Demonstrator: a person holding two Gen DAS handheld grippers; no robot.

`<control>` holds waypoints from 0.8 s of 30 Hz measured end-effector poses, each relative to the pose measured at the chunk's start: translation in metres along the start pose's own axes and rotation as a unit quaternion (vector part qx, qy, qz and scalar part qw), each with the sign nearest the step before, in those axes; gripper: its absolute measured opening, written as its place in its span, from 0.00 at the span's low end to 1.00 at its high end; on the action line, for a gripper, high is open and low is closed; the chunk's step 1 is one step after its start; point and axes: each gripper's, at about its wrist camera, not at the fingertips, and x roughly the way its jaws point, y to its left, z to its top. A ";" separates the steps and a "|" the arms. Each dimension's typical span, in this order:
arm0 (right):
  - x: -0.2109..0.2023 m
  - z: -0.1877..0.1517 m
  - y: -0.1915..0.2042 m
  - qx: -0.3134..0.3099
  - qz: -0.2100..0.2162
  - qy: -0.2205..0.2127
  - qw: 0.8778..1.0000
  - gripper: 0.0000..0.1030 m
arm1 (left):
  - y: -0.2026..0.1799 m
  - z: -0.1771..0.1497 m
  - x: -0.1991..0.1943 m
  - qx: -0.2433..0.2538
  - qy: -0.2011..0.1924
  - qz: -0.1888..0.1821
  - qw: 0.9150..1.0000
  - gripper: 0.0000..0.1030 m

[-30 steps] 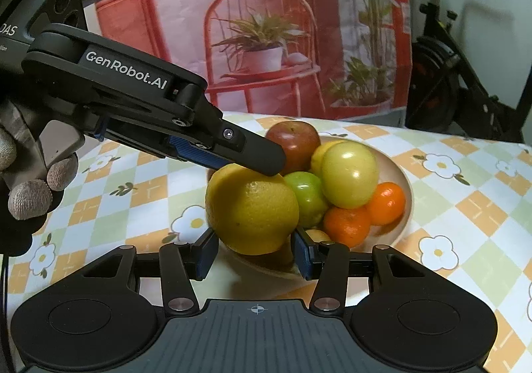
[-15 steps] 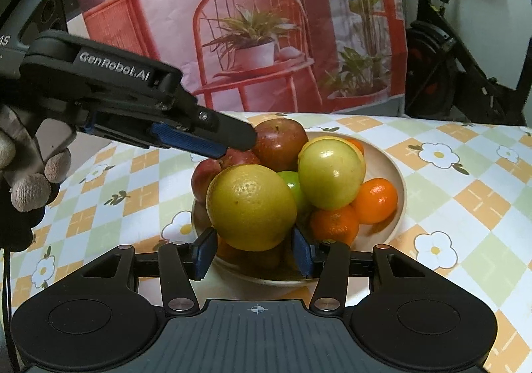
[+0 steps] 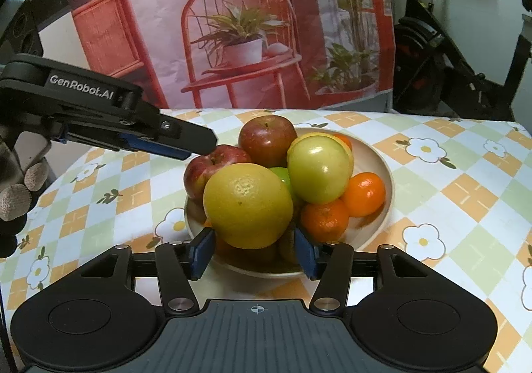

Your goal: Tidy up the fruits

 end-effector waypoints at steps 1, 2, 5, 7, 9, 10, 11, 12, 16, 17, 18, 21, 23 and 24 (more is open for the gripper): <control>-0.001 0.000 0.000 -0.001 -0.002 -0.001 1.000 0.52 | 0.001 -0.001 -0.001 0.000 -0.001 0.002 1.000 0.39; -0.002 -0.001 0.001 -0.002 -0.003 -0.001 1.000 0.53 | 0.001 -0.002 -0.003 0.001 -0.002 0.006 1.000 0.39; -0.005 -0.001 0.003 -0.007 -0.006 -0.002 1.000 0.54 | 0.001 -0.004 -0.007 0.004 -0.005 0.012 1.000 0.39; -0.006 0.000 0.005 -0.010 -0.008 -0.002 1.000 0.55 | 0.001 -0.006 -0.009 0.006 -0.006 0.014 1.000 0.39; -0.007 0.000 0.007 -0.013 -0.009 -0.003 1.000 0.55 | 0.001 -0.008 -0.012 0.008 -0.008 0.016 1.000 0.39; -0.008 0.000 0.008 -0.014 -0.009 -0.003 1.000 0.55 | 0.001 -0.009 -0.013 0.008 -0.009 0.016 1.000 0.39; -0.008 0.000 0.009 -0.016 -0.010 -0.003 1.000 0.55 | 0.001 -0.010 -0.015 0.008 -0.010 0.017 1.000 0.39; -0.009 0.000 0.010 -0.017 -0.010 -0.003 1.000 0.55 | 0.001 -0.010 -0.016 0.008 -0.011 0.019 1.000 0.39; -0.013 0.000 0.013 -0.021 -0.014 -0.004 1.000 0.55 | 0.002 -0.012 -0.021 0.008 -0.015 0.028 0.999 0.40; -0.013 0.000 0.013 -0.021 -0.015 -0.004 1.000 0.55 | 0.003 -0.013 -0.023 0.008 -0.016 0.031 0.999 0.40; -0.014 0.000 0.014 -0.021 -0.016 -0.005 1.000 0.55 | 0.003 -0.013 -0.025 0.009 -0.017 0.034 0.999 0.40; -0.019 0.000 0.014 -0.022 -0.020 -0.009 1.000 0.55 | 0.004 -0.016 -0.032 0.011 -0.022 0.042 0.999 0.40; -0.022 0.001 0.014 -0.021 -0.022 -0.012 0.999 0.55 | 0.006 -0.017 -0.037 0.013 -0.026 0.047 0.998 0.40; -0.024 0.001 0.013 -0.021 -0.024 -0.014 0.999 0.55 | 0.006 -0.018 -0.039 0.013 -0.028 0.050 0.998 0.40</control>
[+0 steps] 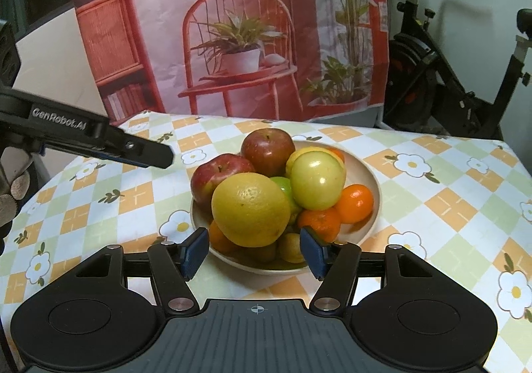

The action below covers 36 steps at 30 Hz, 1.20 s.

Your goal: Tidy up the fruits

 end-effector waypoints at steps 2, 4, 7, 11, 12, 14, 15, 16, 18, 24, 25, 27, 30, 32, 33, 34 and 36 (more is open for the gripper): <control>-0.004 0.001 0.000 0.001 -0.002 -0.004 1.000 0.55 | 0.002 -0.002 -0.005 0.000 -0.004 0.006 1.000 0.40; -0.008 0.002 0.000 0.001 -0.004 -0.007 1.000 0.55 | 0.003 -0.003 -0.011 0.000 -0.008 0.011 1.000 0.40; -0.015 0.003 0.003 0.000 -0.007 -0.014 1.000 0.55 | 0.005 -0.006 -0.020 0.002 -0.015 0.020 1.000 0.40; -0.028 0.005 0.007 -0.001 -0.011 -0.025 1.000 0.55 | 0.006 -0.012 -0.038 -0.001 -0.029 0.035 0.999 0.41; -0.031 0.006 0.008 -0.001 -0.012 -0.028 1.000 0.56 | 0.005 -0.012 -0.042 -0.001 -0.032 0.038 0.999 0.41; -0.039 0.009 0.010 0.001 -0.014 -0.034 0.999 0.61 | 0.002 -0.014 -0.054 0.004 -0.042 0.051 0.998 0.42; -0.044 0.010 0.011 0.005 -0.013 -0.037 0.999 0.65 | 0.000 -0.014 -0.059 0.007 -0.047 0.058 0.997 0.42; -0.049 0.011 0.010 0.009 -0.011 -0.041 0.999 0.69 | -0.003 -0.013 -0.063 0.011 -0.053 0.064 0.997 0.42; -0.061 0.013 0.012 0.017 -0.012 -0.049 0.999 0.73 | -0.009 -0.014 -0.077 0.017 -0.067 0.078 0.995 0.43; -0.101 0.021 0.017 0.034 -0.020 -0.082 0.996 0.85 | -0.028 -0.016 -0.121 0.032 -0.111 0.105 0.988 0.72; -0.109 0.022 0.019 0.036 -0.021 -0.087 0.995 0.93 | -0.031 -0.016 -0.127 0.036 -0.116 0.105 0.987 0.77; -0.124 0.025 0.023 0.037 -0.023 -0.099 0.994 0.98 | -0.039 -0.017 -0.142 0.041 -0.126 0.110 0.985 0.86; -0.146 0.028 0.029 0.033 -0.026 -0.112 0.993 1.00 | -0.052 -0.021 -0.161 0.046 -0.141 0.129 0.980 1.00; -0.158 0.030 0.032 0.037 -0.032 -0.113 0.992 1.00 | -0.060 -0.023 -0.175 0.045 -0.148 0.137 0.978 1.00; -0.164 0.030 0.033 0.040 -0.034 -0.116 0.992 1.00 | -0.063 -0.024 -0.181 0.043 -0.152 0.135 0.978 1.00; -0.171 0.030 0.034 0.043 -0.034 -0.120 0.991 1.00 | -0.065 -0.026 -0.188 0.040 -0.159 0.131 0.978 1.00; -0.181 0.031 0.037 0.049 -0.036 -0.123 0.991 1.00 | -0.069 -0.028 -0.202 0.039 -0.174 0.128 0.976 1.00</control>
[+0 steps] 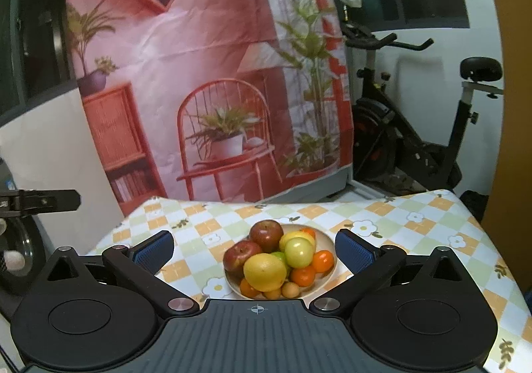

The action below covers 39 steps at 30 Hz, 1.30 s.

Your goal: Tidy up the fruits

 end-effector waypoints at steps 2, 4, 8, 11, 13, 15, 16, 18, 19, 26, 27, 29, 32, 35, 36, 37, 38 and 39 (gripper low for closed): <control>-0.010 0.001 0.002 0.003 -0.004 -0.002 1.000 1.00 | -0.005 0.001 -0.013 0.003 -0.012 0.005 1.000 1.00; -0.020 0.000 0.005 0.002 -0.009 -0.009 1.000 1.00 | -0.010 0.001 -0.026 0.004 -0.020 0.007 1.000 1.00; -0.036 -0.002 0.009 -0.003 -0.016 -0.019 1.000 1.00 | -0.019 -0.001 -0.045 0.005 -0.035 0.012 0.999 1.00; -0.046 -0.001 0.009 0.001 -0.022 -0.026 0.999 1.00 | -0.021 -0.003 -0.055 0.001 -0.044 0.013 0.999 1.00; -0.052 0.001 0.008 0.005 -0.022 -0.032 0.999 1.00 | -0.024 -0.003 -0.059 0.003 -0.046 0.022 0.999 1.00; -0.058 0.001 0.008 0.005 -0.023 -0.040 0.999 1.00 | -0.027 -0.002 -0.063 0.001 -0.052 0.039 0.998 1.00; -0.061 0.001 0.008 0.005 -0.024 -0.042 0.999 1.00 | -0.029 -0.003 -0.065 0.002 -0.057 0.044 0.997 1.00; -0.065 0.002 0.010 -0.001 -0.024 -0.047 0.999 1.00 | -0.033 -0.003 -0.068 0.008 -0.061 0.048 0.997 1.00; -0.067 0.002 0.011 -0.005 -0.025 -0.048 0.999 1.00 | -0.035 -0.004 -0.069 0.012 -0.062 0.049 0.997 1.00; -0.073 -0.001 0.022 -0.019 -0.015 -0.053 0.998 1.00 | -0.045 -0.012 -0.070 0.033 -0.055 0.056 0.996 1.00; -0.074 -0.001 0.022 -0.020 -0.014 -0.052 0.998 1.00 | -0.045 -0.013 -0.071 0.036 -0.056 0.057 0.996 1.00; -0.075 -0.001 0.023 -0.019 -0.014 -0.052 0.998 1.00 | -0.045 -0.015 -0.074 0.037 -0.059 0.058 0.996 1.00; -0.075 -0.001 0.024 -0.019 -0.013 -0.050 0.998 1.00 | -0.044 -0.015 -0.076 0.036 -0.061 0.058 0.996 1.00; -0.075 -0.003 0.027 -0.020 -0.012 -0.048 0.999 1.00 | -0.043 -0.015 -0.077 0.032 -0.060 0.056 0.996 1.00; -0.076 -0.003 0.027 -0.021 -0.011 -0.047 0.999 1.00 | -0.043 -0.015 -0.077 0.032 -0.059 0.055 0.996 1.00; -0.076 -0.003 0.028 -0.021 -0.011 -0.047 0.999 1.00 | -0.044 -0.014 -0.075 0.031 -0.058 0.055 0.996 1.00; -0.076 -0.004 0.029 -0.022 -0.011 -0.047 0.999 1.00 | -0.044 -0.014 -0.075 0.031 -0.057 0.054 0.996 1.00; -0.076 -0.004 0.029 -0.022 -0.011 -0.047 0.999 1.00 | -0.044 -0.014 -0.075 0.030 -0.056 0.054 0.997 1.00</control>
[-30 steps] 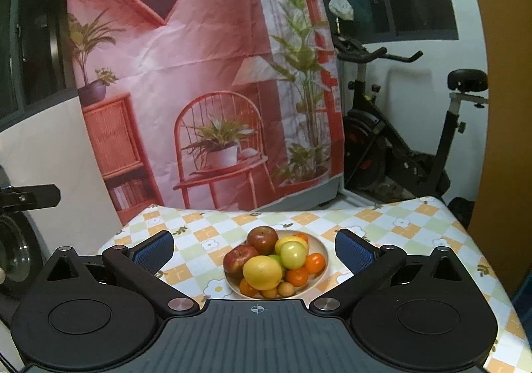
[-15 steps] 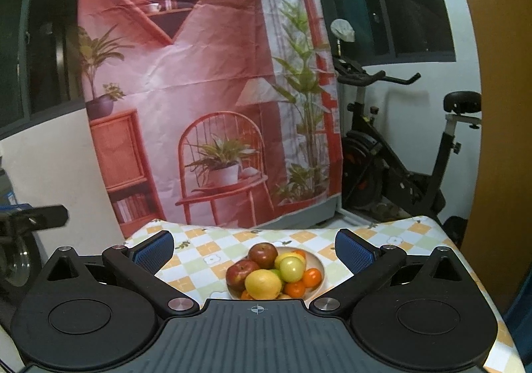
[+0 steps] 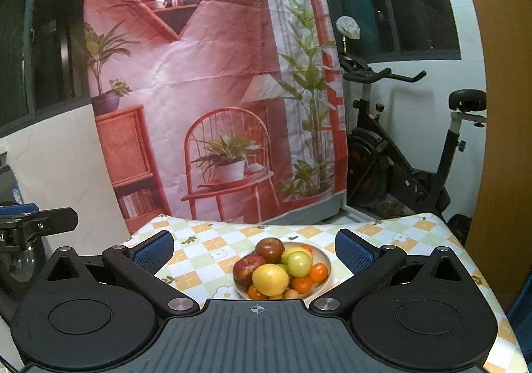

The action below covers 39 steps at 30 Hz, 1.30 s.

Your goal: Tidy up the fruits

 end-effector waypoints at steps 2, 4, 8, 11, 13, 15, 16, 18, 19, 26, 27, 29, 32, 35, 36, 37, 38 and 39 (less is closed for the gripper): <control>0.000 0.000 0.000 0.001 0.000 0.000 1.000 1.00 | 0.000 0.000 0.001 0.000 0.001 -0.001 1.000 1.00; 0.000 0.000 0.000 0.001 -0.001 0.000 1.000 1.00 | -0.001 0.000 0.001 -0.001 0.002 -0.002 1.000 1.00; 0.000 0.000 0.000 0.001 0.000 0.000 1.000 1.00 | 0.001 0.000 0.001 -0.003 0.003 -0.003 1.000 1.00; 0.000 0.000 0.000 0.001 -0.001 0.000 1.000 1.00 | 0.002 0.000 0.001 -0.006 0.004 -0.003 1.000 1.00; 0.000 0.000 0.000 0.001 0.000 0.000 1.000 1.00 | 0.002 0.000 0.001 -0.008 0.005 -0.004 1.000 1.00; 0.000 0.000 0.001 0.001 -0.001 0.000 1.000 1.00 | 0.002 0.000 0.002 -0.009 0.006 -0.005 1.000 1.00; 0.000 0.000 0.000 0.001 -0.001 0.000 1.000 1.00 | 0.002 0.000 0.002 -0.009 0.007 -0.005 1.000 1.00; 0.000 0.000 0.000 0.001 0.000 0.000 1.000 1.00 | 0.001 -0.001 0.001 -0.010 0.007 -0.006 1.000 1.00; 0.000 0.000 0.000 0.001 0.000 0.000 1.000 1.00 | 0.001 -0.001 0.001 -0.010 0.008 -0.006 1.000 1.00; 0.000 0.000 0.000 0.001 0.000 0.000 1.000 1.00 | 0.002 -0.001 0.002 -0.010 0.008 -0.006 1.000 1.00; 0.000 0.000 0.001 0.001 0.000 0.000 1.000 1.00 | 0.002 -0.001 0.002 -0.011 0.008 -0.006 1.000 1.00; 0.000 0.000 0.001 0.001 0.000 0.000 1.000 1.00 | 0.002 -0.001 0.002 -0.011 0.008 -0.006 1.000 1.00; 0.000 0.000 0.001 0.001 0.000 0.000 1.000 1.00 | 0.001 -0.003 0.001 -0.012 0.009 -0.007 1.000 1.00; 0.000 0.000 0.001 0.001 -0.001 0.000 1.000 1.00 | 0.002 -0.002 0.001 -0.012 0.008 -0.007 1.000 1.00; 0.000 0.000 0.001 0.001 -0.001 0.000 1.000 1.00 | 0.002 -0.002 0.001 -0.012 0.008 -0.007 1.000 1.00; 0.000 0.000 0.001 0.001 -0.001 0.000 1.000 1.00 | 0.002 -0.002 0.001 -0.012 0.008 -0.007 1.000 1.00; 0.000 0.000 0.001 0.001 -0.001 0.000 1.000 1.00 | 0.001 -0.003 0.001 -0.012 0.008 -0.007 1.000 1.00; 0.000 0.001 0.001 0.001 -0.001 0.000 1.000 1.00 | 0.001 -0.003 0.001 -0.012 0.008 -0.007 1.000 1.00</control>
